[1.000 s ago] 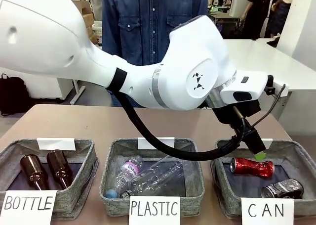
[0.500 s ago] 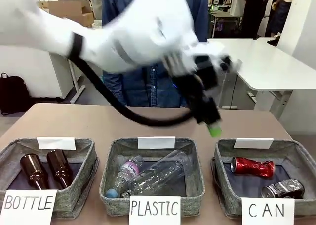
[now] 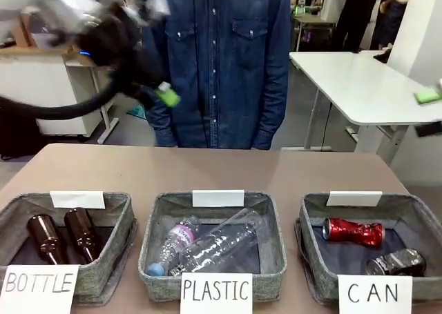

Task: Sort the can waste into the basket.
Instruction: Pick up the can waste from the table and place it in the right Fabric basket.

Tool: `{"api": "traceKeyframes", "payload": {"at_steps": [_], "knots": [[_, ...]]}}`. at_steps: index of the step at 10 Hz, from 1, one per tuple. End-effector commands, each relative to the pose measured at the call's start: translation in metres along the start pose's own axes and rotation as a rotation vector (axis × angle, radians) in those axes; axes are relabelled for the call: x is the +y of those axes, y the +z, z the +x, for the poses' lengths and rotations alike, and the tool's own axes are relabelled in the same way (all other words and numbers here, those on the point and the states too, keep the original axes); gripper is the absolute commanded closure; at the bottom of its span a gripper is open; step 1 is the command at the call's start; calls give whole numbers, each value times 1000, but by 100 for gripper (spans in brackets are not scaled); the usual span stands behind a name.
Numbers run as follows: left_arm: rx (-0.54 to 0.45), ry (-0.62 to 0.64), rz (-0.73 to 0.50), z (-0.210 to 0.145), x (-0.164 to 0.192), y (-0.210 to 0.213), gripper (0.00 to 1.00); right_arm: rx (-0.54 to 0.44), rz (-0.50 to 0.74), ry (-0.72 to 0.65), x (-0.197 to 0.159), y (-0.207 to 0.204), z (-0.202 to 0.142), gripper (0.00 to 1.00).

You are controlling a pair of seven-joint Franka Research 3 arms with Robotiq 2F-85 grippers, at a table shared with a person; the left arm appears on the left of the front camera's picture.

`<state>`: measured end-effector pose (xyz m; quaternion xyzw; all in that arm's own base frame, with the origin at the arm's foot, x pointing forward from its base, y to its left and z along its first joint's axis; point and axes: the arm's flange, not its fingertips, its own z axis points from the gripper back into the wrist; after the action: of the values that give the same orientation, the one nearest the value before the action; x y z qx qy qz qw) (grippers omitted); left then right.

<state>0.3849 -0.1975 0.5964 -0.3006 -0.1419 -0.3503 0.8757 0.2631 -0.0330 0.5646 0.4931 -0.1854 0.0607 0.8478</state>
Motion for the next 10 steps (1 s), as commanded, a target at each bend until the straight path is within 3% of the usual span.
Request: {"api": "traceKeyframes", "payload": {"at_steps": [1,2,3,4,5,6,7,10], "knots": [[-223,230,-23,-58,26,26,0,-81,110,-54,19,-40,12,0],[-379,440,-112,-86,51,51,0,-129,117,-103,26,-61,21,0],[-437,562,-225,-108,69,66,0,-96,146,-123,27,-71,27,0],[-517,656,-334,-129,85,79,0,-113,165,-160,26,-76,33,0],[-570,635,-573,-151,104,93,0,-97,163,-206,27,-82,39,0],[-336,509,-211,-121,87,75,0,-55,145,-220,27,-86,41,0],[-336,509,-211,-121,87,75,0,-82,149,-156,27,-75,34,0],[-336,509,-211,-121,87,75,0,-82,149,-156,27,-75,34,0]]}}
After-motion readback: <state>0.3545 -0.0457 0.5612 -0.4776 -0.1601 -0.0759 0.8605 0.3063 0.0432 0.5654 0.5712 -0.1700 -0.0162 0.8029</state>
